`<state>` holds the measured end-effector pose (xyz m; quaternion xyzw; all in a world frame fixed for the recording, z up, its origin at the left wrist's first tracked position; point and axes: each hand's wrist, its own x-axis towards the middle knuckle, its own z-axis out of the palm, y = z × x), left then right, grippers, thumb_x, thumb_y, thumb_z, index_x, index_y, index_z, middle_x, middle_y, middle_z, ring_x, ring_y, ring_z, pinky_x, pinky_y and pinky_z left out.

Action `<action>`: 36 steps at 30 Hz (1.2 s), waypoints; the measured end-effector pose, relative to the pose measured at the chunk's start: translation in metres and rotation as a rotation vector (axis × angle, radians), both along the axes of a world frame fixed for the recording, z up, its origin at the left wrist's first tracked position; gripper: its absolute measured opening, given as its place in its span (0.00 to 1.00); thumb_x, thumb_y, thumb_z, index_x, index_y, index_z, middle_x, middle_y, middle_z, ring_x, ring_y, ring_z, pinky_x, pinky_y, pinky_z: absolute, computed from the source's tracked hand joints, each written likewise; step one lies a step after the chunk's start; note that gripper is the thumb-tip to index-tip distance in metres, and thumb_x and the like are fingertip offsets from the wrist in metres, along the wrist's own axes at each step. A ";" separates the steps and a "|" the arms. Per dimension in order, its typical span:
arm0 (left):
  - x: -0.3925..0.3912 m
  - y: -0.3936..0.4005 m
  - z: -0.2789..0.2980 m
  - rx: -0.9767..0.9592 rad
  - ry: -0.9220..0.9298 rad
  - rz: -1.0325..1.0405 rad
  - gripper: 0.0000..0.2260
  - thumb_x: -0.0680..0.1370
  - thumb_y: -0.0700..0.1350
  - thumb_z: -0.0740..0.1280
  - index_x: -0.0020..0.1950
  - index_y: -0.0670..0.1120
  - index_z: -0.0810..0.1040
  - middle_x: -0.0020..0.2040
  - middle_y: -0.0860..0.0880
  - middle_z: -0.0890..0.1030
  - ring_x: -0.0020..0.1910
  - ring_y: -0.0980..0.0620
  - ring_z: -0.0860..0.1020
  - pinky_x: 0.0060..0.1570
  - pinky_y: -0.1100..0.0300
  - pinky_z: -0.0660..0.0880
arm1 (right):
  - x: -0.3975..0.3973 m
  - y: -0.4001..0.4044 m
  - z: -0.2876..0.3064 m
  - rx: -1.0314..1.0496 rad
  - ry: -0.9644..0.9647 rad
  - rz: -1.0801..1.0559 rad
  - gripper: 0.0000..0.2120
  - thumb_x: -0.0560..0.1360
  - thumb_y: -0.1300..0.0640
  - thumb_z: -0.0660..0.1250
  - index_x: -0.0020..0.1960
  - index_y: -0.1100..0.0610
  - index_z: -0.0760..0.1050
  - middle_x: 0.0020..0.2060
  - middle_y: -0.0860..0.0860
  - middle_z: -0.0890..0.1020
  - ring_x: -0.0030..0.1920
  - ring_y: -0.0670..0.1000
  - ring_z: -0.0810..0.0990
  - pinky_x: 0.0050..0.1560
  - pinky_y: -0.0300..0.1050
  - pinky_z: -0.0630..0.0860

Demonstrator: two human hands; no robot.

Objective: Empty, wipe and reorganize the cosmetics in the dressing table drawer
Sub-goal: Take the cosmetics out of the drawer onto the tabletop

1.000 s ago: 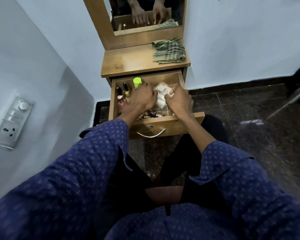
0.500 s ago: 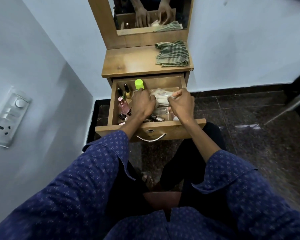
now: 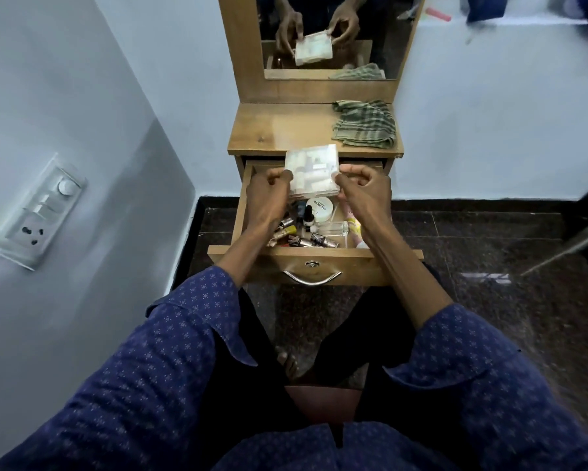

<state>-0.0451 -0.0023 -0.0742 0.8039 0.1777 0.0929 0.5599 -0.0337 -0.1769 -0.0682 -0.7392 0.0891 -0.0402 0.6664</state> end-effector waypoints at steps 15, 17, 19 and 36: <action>0.029 0.053 0.025 -0.113 -0.084 0.113 0.10 0.75 0.46 0.66 0.38 0.50 0.85 0.37 0.50 0.87 0.43 0.48 0.86 0.53 0.47 0.83 | 0.118 0.080 0.031 -0.529 -0.119 0.185 0.21 0.73 0.45 0.76 0.57 0.59 0.84 0.56 0.55 0.84 0.56 0.53 0.83 0.58 0.50 0.80; 0.038 0.056 0.026 -0.088 -0.079 0.092 0.09 0.75 0.47 0.65 0.40 0.51 0.85 0.40 0.50 0.87 0.45 0.48 0.86 0.54 0.47 0.83 | 0.126 0.089 0.036 -0.660 -0.114 0.276 0.34 0.71 0.39 0.78 0.68 0.61 0.78 0.66 0.58 0.73 0.67 0.57 0.73 0.68 0.49 0.72; 0.048 0.061 0.025 -0.049 -0.074 0.063 0.11 0.74 0.49 0.65 0.49 0.51 0.86 0.48 0.52 0.87 0.49 0.51 0.86 0.58 0.49 0.82 | 0.131 0.093 0.040 -0.746 -0.124 0.406 0.47 0.68 0.37 0.80 0.78 0.59 0.68 0.72 0.59 0.64 0.74 0.59 0.63 0.74 0.52 0.65; 0.096 0.119 -0.001 0.651 -0.072 -0.067 0.19 0.82 0.46 0.61 0.73 0.49 0.76 0.73 0.45 0.72 0.72 0.44 0.68 0.66 0.42 0.64 | 0.210 0.118 0.020 -0.777 -0.357 0.524 0.28 0.67 0.49 0.83 0.65 0.54 0.83 0.66 0.54 0.78 0.67 0.53 0.75 0.64 0.40 0.67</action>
